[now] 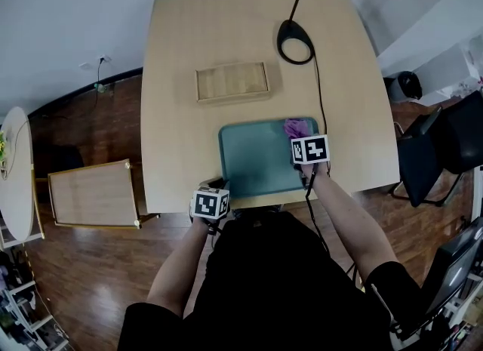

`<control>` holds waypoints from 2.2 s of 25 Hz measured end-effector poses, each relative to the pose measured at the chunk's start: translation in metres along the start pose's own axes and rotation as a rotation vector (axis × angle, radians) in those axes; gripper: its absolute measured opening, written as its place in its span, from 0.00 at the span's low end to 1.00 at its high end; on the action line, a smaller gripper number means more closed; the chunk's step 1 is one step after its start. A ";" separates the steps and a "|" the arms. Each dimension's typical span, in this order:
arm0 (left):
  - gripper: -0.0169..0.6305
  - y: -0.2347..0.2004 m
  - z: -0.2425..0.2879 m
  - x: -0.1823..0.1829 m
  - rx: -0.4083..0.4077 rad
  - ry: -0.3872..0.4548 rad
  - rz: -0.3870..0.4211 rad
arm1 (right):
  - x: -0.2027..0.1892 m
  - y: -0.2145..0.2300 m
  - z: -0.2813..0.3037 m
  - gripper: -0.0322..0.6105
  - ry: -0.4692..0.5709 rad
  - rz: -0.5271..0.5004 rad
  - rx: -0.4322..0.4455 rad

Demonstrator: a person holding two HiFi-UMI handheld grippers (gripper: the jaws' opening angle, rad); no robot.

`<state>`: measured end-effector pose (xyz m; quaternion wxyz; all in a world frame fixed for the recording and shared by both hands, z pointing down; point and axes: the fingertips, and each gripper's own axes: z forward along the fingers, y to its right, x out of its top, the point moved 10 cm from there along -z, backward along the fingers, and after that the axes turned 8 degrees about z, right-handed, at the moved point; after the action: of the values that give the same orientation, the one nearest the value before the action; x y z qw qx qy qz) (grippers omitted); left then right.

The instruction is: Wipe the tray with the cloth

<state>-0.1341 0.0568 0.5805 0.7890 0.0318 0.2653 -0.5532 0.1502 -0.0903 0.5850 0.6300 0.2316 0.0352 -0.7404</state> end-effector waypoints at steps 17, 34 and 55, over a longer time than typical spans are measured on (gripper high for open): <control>0.14 -0.004 0.001 0.000 -0.017 0.011 -0.056 | -0.020 -0.212 0.045 0.13 -0.139 -0.320 0.259; 0.14 -0.005 0.000 -0.001 0.020 0.007 -0.070 | -0.032 -0.059 0.000 0.13 -0.046 -0.168 0.091; 0.13 -0.001 0.001 -0.001 0.019 0.025 -0.084 | -0.034 -0.005 -0.015 0.13 -0.035 0.070 0.047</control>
<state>-0.1348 0.0567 0.5818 0.7614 0.0350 0.2708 -0.5880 0.1531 -0.0534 0.5836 0.6505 0.2342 -0.0013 -0.7225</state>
